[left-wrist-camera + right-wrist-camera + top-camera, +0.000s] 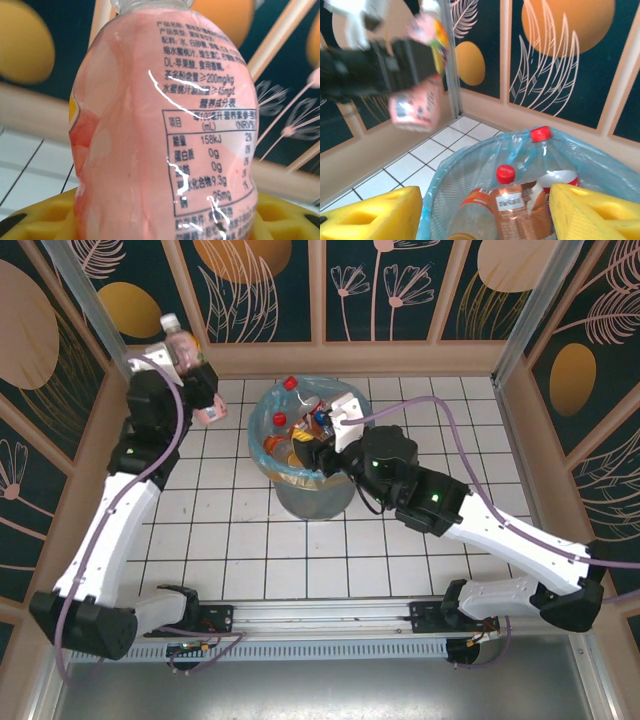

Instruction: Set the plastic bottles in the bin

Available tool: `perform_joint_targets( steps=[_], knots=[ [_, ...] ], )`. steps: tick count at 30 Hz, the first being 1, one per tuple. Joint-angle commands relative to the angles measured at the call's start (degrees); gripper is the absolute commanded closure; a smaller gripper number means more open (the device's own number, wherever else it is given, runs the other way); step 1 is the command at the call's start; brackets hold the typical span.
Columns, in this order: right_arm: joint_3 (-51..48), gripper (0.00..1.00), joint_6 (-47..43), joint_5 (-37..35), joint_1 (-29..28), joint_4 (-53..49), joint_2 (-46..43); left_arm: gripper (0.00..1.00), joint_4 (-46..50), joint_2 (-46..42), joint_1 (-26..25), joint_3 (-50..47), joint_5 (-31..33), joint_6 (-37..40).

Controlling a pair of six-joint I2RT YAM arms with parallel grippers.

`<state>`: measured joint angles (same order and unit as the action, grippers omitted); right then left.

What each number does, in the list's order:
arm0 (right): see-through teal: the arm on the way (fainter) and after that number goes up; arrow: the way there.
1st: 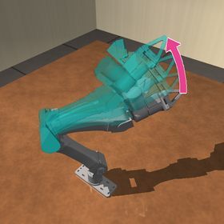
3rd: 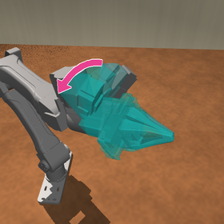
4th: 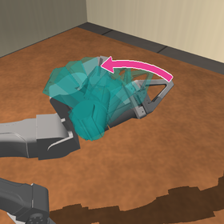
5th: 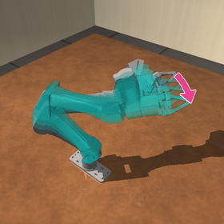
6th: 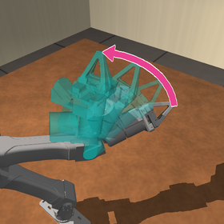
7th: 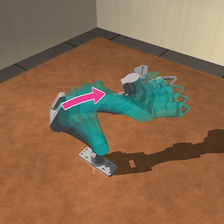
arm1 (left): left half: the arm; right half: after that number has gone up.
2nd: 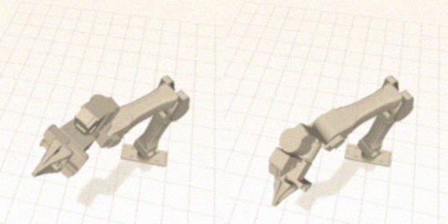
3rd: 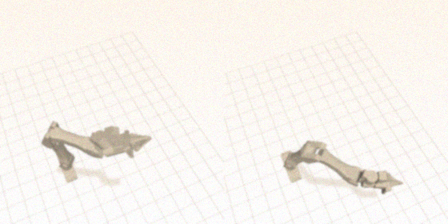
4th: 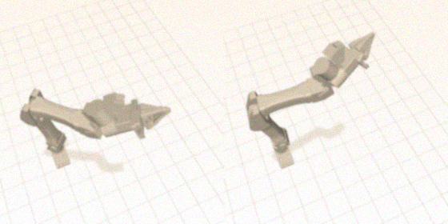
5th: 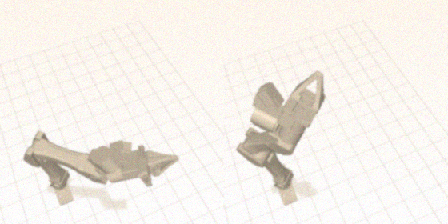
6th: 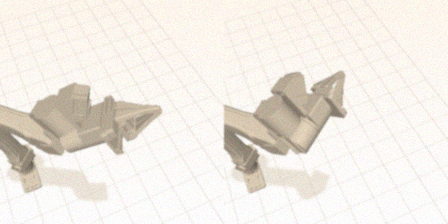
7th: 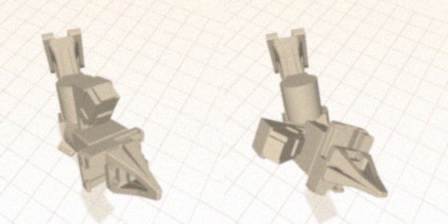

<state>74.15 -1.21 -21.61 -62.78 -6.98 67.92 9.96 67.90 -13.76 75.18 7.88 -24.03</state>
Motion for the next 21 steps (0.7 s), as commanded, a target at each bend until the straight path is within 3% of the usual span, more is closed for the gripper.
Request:
perform_joint_targets(
  steps=[1, 12, 18, 21],
  knots=[
    [-1.68, 0.32, -1.23, -3.61, -0.23, 3.82, -2.38, 0.51, 4.85, -0.25, -5.69, 5.46, 1.83, 6.12],
    [-3.60, 0.32, -1.68, -8.50, -0.23, 5.59, -5.96, 0.52, 1.85, 6.29, -25.44, 14.44, -4.56, 15.10],
    [-7.79, 0.32, -2.21, -12.61, -0.23, 10.13, -11.28, 0.50, -2.04, 11.18, -29.98, 15.68, -7.13, 12.94],
    [-8.40, 0.32, -2.30, -14.38, -0.26, 10.12, -12.90, 0.50, -0.01, 13.19, -30.14, 16.84, -5.03, 11.09]
  ],
)
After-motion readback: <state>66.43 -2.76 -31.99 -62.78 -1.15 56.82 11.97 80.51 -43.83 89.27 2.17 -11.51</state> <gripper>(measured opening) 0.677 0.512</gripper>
